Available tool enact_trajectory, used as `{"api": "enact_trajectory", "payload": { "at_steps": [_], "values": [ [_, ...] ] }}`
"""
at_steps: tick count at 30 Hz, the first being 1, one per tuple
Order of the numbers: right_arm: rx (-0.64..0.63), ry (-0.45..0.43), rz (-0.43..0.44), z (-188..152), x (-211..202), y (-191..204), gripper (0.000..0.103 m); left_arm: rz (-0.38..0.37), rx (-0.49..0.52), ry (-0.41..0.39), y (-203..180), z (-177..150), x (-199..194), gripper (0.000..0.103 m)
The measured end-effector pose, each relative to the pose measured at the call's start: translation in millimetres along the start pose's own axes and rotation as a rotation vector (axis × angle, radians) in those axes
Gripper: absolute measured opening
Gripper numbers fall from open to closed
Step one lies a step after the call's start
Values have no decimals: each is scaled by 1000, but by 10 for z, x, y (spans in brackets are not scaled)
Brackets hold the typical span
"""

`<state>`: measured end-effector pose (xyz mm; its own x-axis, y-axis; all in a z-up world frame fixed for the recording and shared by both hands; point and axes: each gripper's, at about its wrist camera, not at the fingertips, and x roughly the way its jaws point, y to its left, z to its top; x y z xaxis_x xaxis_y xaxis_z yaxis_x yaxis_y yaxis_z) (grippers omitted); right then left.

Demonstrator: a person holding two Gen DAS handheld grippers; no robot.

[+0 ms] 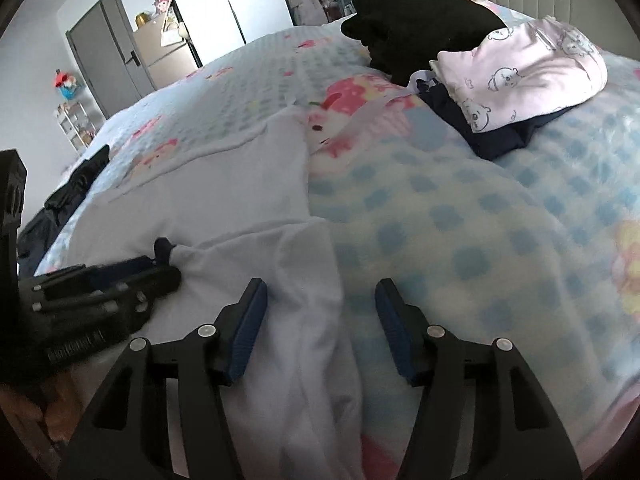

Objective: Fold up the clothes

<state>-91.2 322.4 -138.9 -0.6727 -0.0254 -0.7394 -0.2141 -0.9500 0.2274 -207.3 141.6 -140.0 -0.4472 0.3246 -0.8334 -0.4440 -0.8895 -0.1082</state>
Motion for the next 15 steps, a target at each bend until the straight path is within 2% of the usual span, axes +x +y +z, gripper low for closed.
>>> {"api": "enact_trajectory", "payload": {
  "at_steps": [2, 3, 4, 5, 7, 9, 12, 15],
  "values": [
    [3, 1, -4, 4, -10, 0, 58, 83, -45, -13, 109, 36, -155, 43],
    [9, 9, -18, 8, -41, 7, 56, 114, -66, -54, 156, -2, -340, 43],
    [15, 12, -31, -26, -129, 33, 56, 107, -87, -104, 196, -67, -535, 46],
    [21, 15, -44, -61, -219, 59, 56, 86, -116, -143, 237, -157, -712, 56],
    [17, 0, -39, -163, -412, 118, 56, 40, -169, -183, 334, -393, -975, 61],
    [-15, -39, -43, -306, -591, 254, 56, 24, -178, -180, 426, -644, -1083, 61],
    [-86, -91, -45, -418, -754, 465, 56, 49, -198, -205, 530, -977, -1210, 61],
    [-162, -106, -60, -435, -772, 662, 61, 28, -224, -154, 564, -1108, -1195, 61]
  ]
}}
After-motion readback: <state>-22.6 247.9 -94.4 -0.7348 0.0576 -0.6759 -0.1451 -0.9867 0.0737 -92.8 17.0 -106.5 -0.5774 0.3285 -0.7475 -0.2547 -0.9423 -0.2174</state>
